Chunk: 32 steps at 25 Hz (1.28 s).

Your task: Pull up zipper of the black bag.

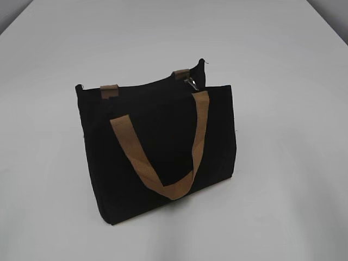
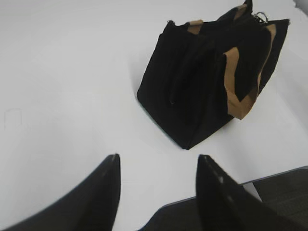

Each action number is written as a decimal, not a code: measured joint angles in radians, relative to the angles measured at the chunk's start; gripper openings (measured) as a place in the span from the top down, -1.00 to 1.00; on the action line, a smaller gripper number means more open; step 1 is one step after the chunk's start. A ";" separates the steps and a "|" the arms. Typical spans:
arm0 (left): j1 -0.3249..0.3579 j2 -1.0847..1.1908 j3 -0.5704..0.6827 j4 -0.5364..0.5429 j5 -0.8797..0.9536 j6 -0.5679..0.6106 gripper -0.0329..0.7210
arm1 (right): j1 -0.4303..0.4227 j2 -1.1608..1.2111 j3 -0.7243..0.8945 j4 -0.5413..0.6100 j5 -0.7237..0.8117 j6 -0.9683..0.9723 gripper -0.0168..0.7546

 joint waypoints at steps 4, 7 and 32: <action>0.000 -0.016 0.068 0.005 0.037 -0.003 -0.10 | 0.000 -0.352 0.104 -0.108 0.002 0.044 -0.58; 0.000 0.003 0.087 0.022 -0.051 -0.003 -0.10 | 0.005 -0.576 0.137 -0.141 0.002 0.083 -0.58; 0.020 -0.004 0.114 0.069 -0.120 -0.023 0.29 | 0.005 -0.844 0.142 -0.166 0.002 0.176 -0.58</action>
